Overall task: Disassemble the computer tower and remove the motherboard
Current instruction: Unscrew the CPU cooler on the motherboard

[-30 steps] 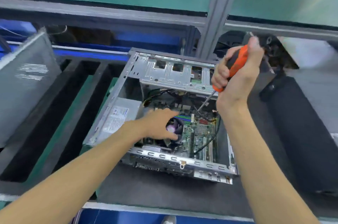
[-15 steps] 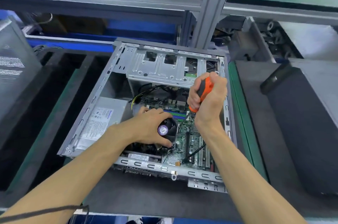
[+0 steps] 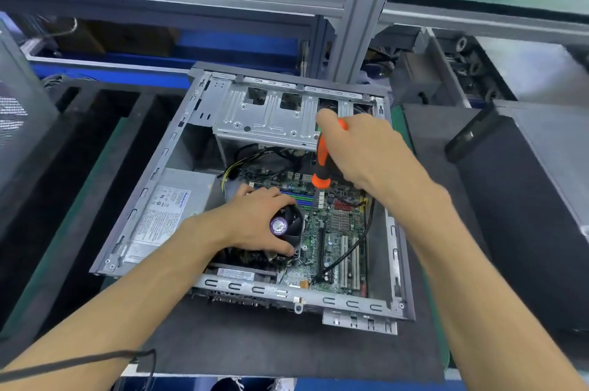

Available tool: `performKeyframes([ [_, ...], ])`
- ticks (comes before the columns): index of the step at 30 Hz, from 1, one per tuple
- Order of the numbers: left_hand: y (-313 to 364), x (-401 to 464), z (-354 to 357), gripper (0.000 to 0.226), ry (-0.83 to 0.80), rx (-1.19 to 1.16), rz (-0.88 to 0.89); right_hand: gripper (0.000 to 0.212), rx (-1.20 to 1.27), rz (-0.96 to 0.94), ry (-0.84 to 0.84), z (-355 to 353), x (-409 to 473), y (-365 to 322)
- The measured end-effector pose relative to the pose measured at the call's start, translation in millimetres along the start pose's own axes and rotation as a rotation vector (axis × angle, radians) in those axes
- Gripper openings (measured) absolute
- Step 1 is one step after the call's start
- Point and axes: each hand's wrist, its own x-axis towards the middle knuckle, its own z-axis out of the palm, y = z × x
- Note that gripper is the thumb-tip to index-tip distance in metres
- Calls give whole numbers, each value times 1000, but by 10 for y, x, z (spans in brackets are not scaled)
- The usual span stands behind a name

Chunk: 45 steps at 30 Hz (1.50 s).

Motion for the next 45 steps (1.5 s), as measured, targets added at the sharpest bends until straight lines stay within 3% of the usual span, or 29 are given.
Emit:
performKeyframes([
  [2, 8, 0, -3, 92, -6, -2, -4, 41, -146, 28, -108, -127, 49, -93],
  [8, 8, 2, -3, 90, -9, 1, -1, 41, -229, 170, -459, -269, 218, -279],
  [11, 2, 6, 9, 90, -11, -1, 4, 40, -303, 119, -560, -281, 259, -333],
  [15, -10, 19, 18, 90, -17, -4, 8, 19, -671, -52, -625, -389, 204, -412],
  [17, -17, 26, 25, 90, -23, -6, 8, 19, -733, -59, -634, -444, 151, -390],
  [20, -32, 44, 50, 93, -29, -6, 9, 42, -750, -66, -513, -392, 75, -307],
  [23, -50, 57, 74, 95, -31, 11, 10, 29, -587, -148, -334, -285, 67, -228],
  [26, -52, 66, 80, 97, -24, 44, 17, 36, -440, -205, -375, -245, 11, -267],
  [30, -41, 62, 79, 97, -12, 67, 33, 31, -670, -220, -138, -119, -13, -294],
  [34, -48, 58, 75, 97, -17, 65, 44, 47, -590, -328, -189, -78, -74, -355],
  [38, -39, 50, 70, 97, -20, 73, 49, 32, -693, -262, -22, -56, -49, -320],
  [39, -39, 55, 68, 97, -17, 72, 50, 30, -640, -288, -54, -58, -62, -322],
  [42, -40, 56, 57, 96, -17, 66, 47, 52, -477, -376, -172, -71, -116, -336],
  [45, -1, 11, 15, 92, -5, 26, 62, 44, -545, -364, -46, -54, -105, -264],
])
